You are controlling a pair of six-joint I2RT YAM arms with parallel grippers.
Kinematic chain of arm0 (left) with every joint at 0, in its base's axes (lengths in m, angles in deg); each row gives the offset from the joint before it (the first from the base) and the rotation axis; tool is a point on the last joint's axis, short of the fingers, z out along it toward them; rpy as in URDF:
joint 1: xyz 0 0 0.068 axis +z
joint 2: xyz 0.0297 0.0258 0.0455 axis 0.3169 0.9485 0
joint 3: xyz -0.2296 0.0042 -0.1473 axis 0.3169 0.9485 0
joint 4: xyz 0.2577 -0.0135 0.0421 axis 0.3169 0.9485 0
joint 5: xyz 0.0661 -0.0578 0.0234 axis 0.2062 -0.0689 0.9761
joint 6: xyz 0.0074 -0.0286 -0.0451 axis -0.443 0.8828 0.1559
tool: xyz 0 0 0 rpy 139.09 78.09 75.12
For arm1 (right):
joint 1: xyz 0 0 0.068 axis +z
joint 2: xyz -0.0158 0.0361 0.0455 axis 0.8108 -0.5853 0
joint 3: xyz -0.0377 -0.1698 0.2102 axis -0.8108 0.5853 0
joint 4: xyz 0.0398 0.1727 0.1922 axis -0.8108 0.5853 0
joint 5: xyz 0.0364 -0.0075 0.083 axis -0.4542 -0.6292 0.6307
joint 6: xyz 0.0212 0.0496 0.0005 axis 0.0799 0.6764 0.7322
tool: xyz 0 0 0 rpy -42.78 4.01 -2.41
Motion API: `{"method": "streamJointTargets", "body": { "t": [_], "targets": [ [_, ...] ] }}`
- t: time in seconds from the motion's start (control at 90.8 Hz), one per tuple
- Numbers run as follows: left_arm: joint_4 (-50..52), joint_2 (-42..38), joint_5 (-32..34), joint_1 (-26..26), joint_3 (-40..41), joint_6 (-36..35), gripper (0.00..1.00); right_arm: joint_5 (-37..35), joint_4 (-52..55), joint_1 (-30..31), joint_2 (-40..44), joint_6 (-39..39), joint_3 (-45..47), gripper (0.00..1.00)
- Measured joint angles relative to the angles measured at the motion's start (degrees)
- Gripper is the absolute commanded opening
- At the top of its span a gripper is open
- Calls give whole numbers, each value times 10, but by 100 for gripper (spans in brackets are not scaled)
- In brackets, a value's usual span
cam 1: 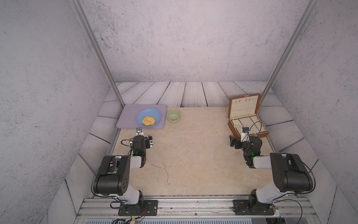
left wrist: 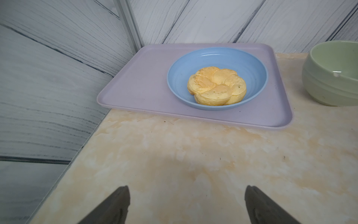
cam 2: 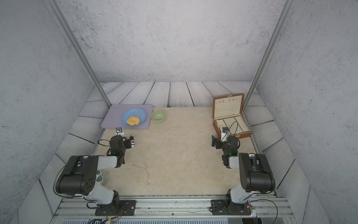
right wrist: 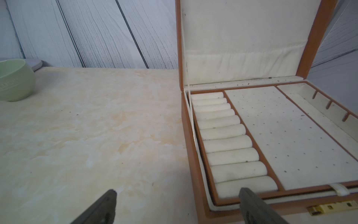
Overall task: Put jewelry chain into jewelry box
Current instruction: Move the jewelry box to the center of the board.
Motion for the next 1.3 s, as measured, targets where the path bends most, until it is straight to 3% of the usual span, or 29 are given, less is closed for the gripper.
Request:
{"method": "streamJointTargets", "body": {
  "t": [0.605, 0.771, 0.881, 0.969, 1.079, 1.299],
  "targets": [
    [5, -1, -6, 3, -2, 0, 98, -2, 0, 0, 0, 0, 0, 99],
    [141, -44, 23, 3, -73, 12, 98, -34, 24, 0, 54, 10, 20, 99],
    [257, -94, 87, 4, -159, 92, 98, -94, 89, 1, 149, 56, 14, 99],
    [339, -130, 111, 4, -214, 169, 98, -161, 177, 1, 206, 121, -33, 99],
    [422, -166, 85, 4, -247, 239, 98, -231, 297, 0, 224, 196, -132, 99],
    [562, -186, -15, -3, -261, 297, 98, -274, 507, -4, 98, 245, -367, 99]
  ]
}}
